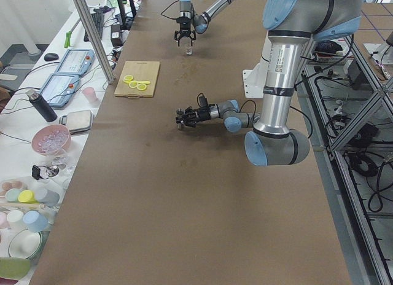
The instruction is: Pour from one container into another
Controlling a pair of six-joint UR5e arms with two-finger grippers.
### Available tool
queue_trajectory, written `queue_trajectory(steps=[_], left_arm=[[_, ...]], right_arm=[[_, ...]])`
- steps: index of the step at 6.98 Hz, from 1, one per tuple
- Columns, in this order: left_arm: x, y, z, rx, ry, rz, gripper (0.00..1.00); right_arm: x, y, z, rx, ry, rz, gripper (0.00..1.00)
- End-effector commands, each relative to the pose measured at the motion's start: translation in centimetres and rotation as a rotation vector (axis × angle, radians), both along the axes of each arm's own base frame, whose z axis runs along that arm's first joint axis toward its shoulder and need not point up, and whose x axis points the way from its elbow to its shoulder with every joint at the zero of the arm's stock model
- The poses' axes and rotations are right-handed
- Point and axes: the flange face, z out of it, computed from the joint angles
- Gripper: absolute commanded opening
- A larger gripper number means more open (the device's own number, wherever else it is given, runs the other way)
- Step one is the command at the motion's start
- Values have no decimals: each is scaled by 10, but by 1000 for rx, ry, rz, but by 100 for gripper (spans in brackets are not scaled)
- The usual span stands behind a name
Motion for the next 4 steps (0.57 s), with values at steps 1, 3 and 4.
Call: queue_trajectory(steps=[1,3,4], left_arm=[[3,4,2,-1,-4,8,29],[4,4,7,2,-17,6,98],[5,6,7,4,-16,8,99]], right_arm=[[11,-6,-13,-45,-9,7,100],[37,-48,-40,-128,51,65,100],[46,-61,-48,-184,97,100,100]])
